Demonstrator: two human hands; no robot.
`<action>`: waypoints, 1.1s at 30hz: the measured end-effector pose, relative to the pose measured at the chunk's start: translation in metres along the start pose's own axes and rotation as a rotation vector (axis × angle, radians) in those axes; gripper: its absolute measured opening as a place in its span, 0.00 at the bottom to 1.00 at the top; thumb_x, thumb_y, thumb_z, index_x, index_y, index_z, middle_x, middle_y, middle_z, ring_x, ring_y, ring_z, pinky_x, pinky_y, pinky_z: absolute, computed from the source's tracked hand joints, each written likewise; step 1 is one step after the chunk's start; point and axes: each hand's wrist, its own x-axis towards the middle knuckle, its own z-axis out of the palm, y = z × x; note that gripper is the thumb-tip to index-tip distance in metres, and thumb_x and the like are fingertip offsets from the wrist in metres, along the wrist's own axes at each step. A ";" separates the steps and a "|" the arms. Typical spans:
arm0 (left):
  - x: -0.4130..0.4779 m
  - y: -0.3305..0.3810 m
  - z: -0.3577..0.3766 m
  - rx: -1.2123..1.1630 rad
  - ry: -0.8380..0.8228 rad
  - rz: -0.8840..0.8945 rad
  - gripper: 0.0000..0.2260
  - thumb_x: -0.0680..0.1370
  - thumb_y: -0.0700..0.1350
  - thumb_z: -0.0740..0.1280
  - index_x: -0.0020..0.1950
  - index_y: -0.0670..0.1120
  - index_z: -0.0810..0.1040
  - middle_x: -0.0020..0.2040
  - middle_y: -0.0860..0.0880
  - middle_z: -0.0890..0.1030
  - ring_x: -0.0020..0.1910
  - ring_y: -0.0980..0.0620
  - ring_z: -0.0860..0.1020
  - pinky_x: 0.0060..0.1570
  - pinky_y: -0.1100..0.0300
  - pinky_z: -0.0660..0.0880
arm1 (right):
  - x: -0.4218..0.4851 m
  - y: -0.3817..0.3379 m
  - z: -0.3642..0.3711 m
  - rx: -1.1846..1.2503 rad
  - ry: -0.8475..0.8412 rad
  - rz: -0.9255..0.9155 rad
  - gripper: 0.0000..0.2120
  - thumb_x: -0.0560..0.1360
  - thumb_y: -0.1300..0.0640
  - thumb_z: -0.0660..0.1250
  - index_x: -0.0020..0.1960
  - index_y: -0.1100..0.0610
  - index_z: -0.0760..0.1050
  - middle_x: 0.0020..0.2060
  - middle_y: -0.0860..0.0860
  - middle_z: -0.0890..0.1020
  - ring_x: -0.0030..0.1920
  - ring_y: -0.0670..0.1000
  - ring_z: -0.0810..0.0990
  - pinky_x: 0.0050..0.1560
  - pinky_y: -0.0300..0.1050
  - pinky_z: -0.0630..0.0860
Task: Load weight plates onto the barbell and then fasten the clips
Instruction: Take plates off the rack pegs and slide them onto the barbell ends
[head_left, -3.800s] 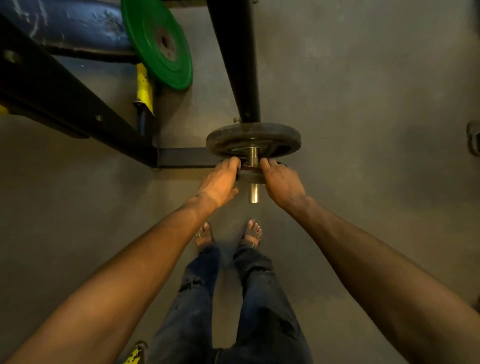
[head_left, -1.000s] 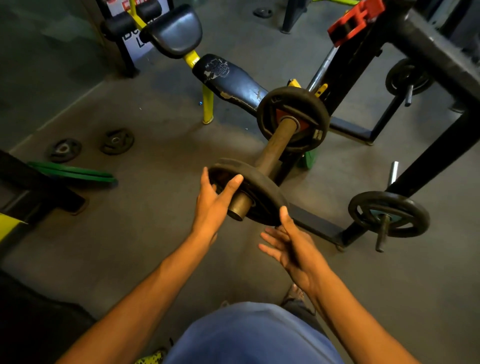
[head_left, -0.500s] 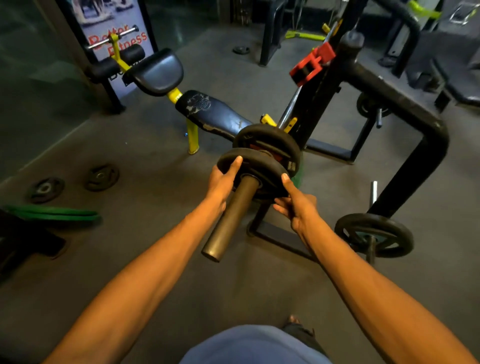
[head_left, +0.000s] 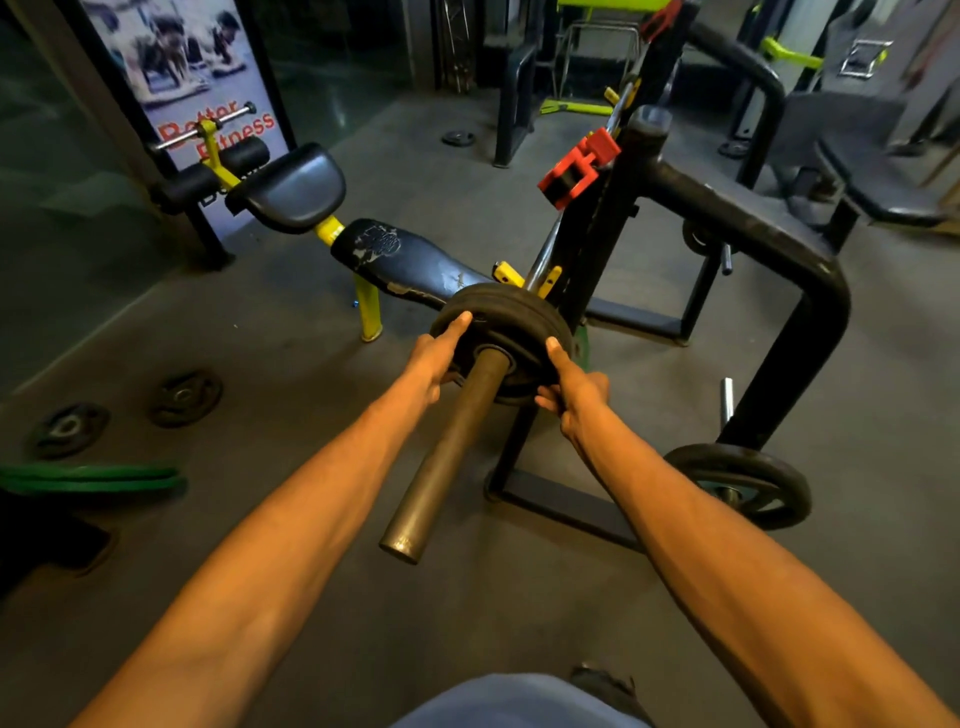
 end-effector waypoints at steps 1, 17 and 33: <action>-0.002 -0.001 0.002 0.014 0.038 0.025 0.31 0.73 0.61 0.72 0.67 0.42 0.73 0.61 0.42 0.81 0.56 0.45 0.81 0.52 0.50 0.81 | -0.003 -0.001 -0.002 -0.013 -0.017 -0.007 0.24 0.73 0.46 0.77 0.59 0.61 0.75 0.50 0.59 0.83 0.49 0.58 0.86 0.42 0.49 0.85; -0.138 -0.043 0.129 0.593 -0.466 0.476 0.15 0.78 0.48 0.71 0.61 0.44 0.79 0.57 0.48 0.83 0.55 0.54 0.80 0.57 0.62 0.76 | -0.062 0.003 -0.187 -0.305 0.095 -0.294 0.02 0.76 0.58 0.71 0.48 0.55 0.79 0.40 0.55 0.85 0.39 0.53 0.87 0.45 0.54 0.83; -0.184 -0.112 0.478 0.727 -0.788 0.355 0.11 0.78 0.49 0.71 0.57 0.46 0.81 0.49 0.50 0.84 0.46 0.58 0.81 0.46 0.69 0.75 | 0.016 -0.059 -0.513 -0.534 0.303 -0.253 0.03 0.75 0.58 0.71 0.49 0.55 0.79 0.38 0.56 0.85 0.45 0.57 0.86 0.48 0.58 0.83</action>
